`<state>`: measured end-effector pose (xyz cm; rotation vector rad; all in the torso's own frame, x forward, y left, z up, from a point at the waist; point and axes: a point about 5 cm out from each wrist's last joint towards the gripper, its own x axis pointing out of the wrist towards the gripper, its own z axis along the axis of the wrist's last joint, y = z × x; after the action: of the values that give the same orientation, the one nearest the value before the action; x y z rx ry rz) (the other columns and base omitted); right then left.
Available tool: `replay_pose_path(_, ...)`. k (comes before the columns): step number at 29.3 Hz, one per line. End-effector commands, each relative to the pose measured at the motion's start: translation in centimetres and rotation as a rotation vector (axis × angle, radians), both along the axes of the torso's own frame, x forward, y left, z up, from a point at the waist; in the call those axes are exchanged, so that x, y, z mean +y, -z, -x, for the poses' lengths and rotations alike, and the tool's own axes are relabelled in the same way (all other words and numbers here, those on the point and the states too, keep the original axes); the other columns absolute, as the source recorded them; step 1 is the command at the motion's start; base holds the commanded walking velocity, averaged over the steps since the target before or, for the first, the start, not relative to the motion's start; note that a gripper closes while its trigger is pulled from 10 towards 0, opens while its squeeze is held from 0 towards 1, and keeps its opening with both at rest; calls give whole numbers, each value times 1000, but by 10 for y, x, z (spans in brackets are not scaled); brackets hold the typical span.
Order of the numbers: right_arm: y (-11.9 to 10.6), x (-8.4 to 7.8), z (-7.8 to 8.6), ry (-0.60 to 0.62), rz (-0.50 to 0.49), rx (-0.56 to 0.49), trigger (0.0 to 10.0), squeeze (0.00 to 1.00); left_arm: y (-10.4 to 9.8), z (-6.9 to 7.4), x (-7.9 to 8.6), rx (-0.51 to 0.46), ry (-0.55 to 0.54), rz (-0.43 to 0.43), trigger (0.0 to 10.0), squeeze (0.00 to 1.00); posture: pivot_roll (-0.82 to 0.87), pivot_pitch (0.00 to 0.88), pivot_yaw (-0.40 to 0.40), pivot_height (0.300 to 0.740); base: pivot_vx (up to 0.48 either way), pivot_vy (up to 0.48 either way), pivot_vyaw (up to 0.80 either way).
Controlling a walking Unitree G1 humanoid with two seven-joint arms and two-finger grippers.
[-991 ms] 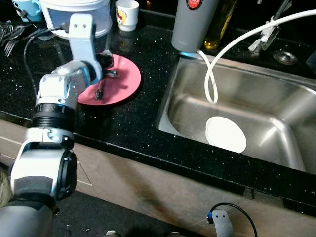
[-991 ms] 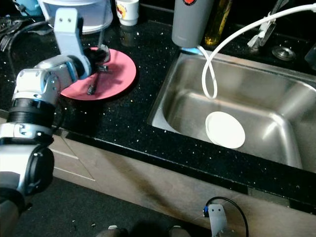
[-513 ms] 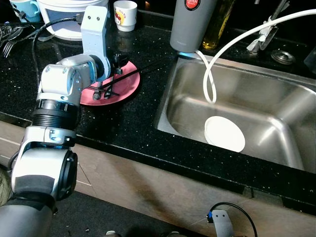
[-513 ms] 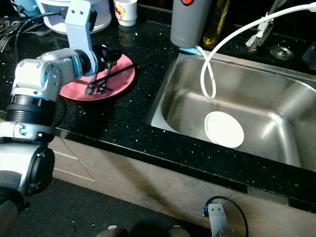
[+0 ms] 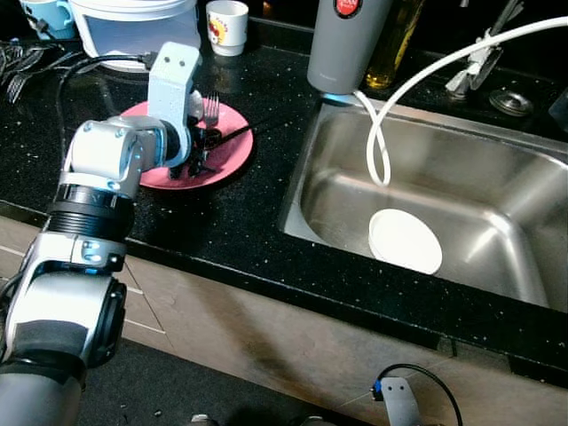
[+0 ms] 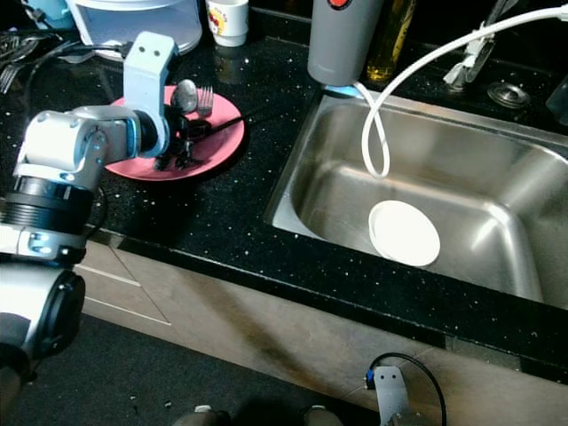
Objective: Kitchen organization
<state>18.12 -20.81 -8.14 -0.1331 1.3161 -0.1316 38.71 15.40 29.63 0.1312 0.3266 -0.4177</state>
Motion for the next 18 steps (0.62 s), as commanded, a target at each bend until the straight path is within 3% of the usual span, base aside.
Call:
replay_pose_path(1,2,-2,5,3,5,15,10000,0,2,2,-1,-14,19,-31,10000,0,77,181,-26,740,0,0,0)
replay_pose_path(4,2,-2,5,3,6,15,10000,0,1,2,-3,-19,33,-30,10000,0,78,180,-27,740,0,0,0)
replay_pose_path(5,2,-2,5,3,7,15,10000,0,1,4,-7,-16,56,-18,2314,0,78,180,-27,740,0,0,0)
replay_pose_path(6,2,-2,5,3,7,15,10000,0,1,4,-7,-16,56,-18,2314,0,78,180,-27,740,0,0,0)
replay_pose_path(7,2,-2,5,3,7,15,10000,0,1,5,-7,-11,62,-17,0,0,78,180,-27,740,0,0,0)
replay_pose_path(18,2,-2,6,1,7,16,10000,0,3,7,-6,1,71,-27,0,0,80,173,-27,740,0,0,0)
